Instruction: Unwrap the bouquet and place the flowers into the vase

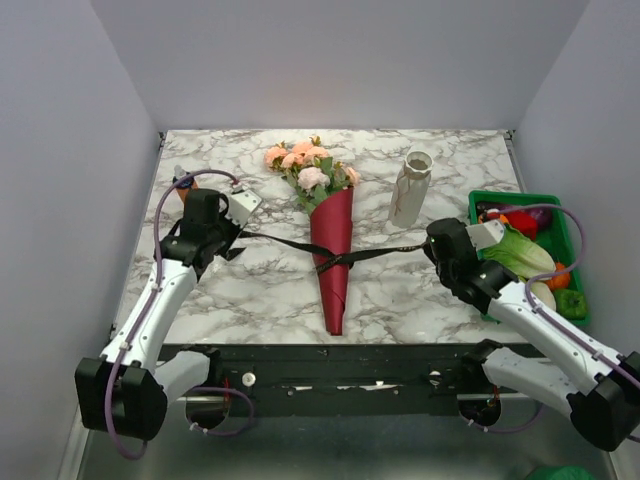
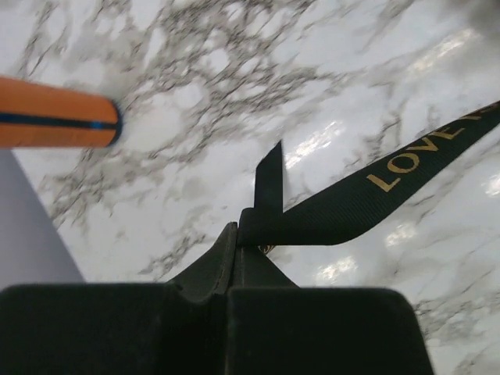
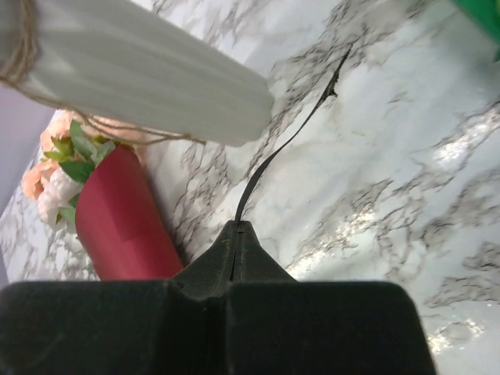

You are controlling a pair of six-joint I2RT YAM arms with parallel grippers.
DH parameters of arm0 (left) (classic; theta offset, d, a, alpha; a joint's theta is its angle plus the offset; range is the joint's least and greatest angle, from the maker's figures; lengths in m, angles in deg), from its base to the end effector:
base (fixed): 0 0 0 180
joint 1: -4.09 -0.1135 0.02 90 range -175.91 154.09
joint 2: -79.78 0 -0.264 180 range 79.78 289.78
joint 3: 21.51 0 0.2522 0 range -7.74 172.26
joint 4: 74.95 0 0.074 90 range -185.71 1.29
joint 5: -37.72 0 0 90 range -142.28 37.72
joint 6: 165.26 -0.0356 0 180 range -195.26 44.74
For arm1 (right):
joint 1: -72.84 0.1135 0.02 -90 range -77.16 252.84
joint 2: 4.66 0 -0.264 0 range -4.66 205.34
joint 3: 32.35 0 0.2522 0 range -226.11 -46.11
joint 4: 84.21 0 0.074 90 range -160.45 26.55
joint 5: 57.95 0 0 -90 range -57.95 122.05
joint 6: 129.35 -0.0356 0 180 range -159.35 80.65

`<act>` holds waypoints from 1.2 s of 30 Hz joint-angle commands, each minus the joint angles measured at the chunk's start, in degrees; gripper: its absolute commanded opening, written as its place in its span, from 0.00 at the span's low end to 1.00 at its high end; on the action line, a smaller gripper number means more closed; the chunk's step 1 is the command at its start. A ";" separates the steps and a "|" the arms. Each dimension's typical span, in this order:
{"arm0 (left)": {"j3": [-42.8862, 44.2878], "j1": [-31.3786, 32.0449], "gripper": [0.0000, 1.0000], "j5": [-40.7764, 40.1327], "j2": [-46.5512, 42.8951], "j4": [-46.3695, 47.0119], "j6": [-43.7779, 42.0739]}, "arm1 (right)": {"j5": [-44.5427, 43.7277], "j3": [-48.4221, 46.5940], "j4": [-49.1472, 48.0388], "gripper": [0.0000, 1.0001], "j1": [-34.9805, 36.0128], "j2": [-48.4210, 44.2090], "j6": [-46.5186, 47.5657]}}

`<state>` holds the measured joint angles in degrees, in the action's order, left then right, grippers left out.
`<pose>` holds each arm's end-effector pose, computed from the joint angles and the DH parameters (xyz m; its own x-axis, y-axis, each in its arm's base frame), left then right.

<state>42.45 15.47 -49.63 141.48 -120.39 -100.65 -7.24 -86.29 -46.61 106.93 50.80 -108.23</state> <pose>0.2220 -0.0464 0.2809 -0.5074 0.5390 -0.6723 0.4956 0.8208 0.2841 0.1793 0.0941 0.2602 -0.2134 0.7273 -0.6523 0.4777 0.6601 0.5797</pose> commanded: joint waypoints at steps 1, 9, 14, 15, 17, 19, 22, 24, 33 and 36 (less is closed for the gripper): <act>-0.19 -8.18 0.00 -9.41 -1.84 -3.56 -2.30 | -6.76 0.19 7.80 0.01 -1.30 -2.55 2.35; 4.30 -24.29 0.00 -10.13 -2.45 -3.39 -3.18 | -10.89 -0.33 15.53 0.01 -1.74 -6.94 1.73; 5.35 -25.09 0.05 -9.51 -4.12 -5.40 -3.36 | -13.27 -1.47 16.59 0.44 -2.27 -10.54 6.20; 6.14 -25.09 0.37 -8.81 -4.21 -6.80 -3.44 | -13.36 -1.74 16.51 0.75 -2.36 -11.25 7.26; 7.45 -25.09 0.76 -5.83 -4.21 -8.91 -3.62 | -13.01 -3.23 16.42 0.93 -2.36 -11.52 10.76; 10.35 -25.00 0.99 -0.06 -4.39 -12.95 -3.53 | -12.48 -4.46 16.94 1.00 -2.36 -11.60 12.36; 15.97 -24.56 0.99 7.25 -4.48 -19.54 -2.92 | -10.38 -7.01 16.86 1.00 -2.27 -12.13 15.35; 20.53 -22.55 0.99 13.76 -3.51 -24.54 -2.57 | -8.97 -8.15 14.41 1.00 -2.36 -12.66 19.74; 23.55 4.57 0.99 9.31 1.31 -19.49 7.71 | 2.80 -8.86 6.50 0.83 -1.83 -12.14 25.90; 23.19 10.05 0.99 6.22 5.44 -14.66 8.60 | 5.53 -6.23 4.21 0.80 -0.43 -11.17 25.73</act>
<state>66.36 18.57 -40.29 141.56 -140.21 -96.14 -8.15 -95.06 -37.48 105.20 38.60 -84.91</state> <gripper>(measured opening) 0.988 0.818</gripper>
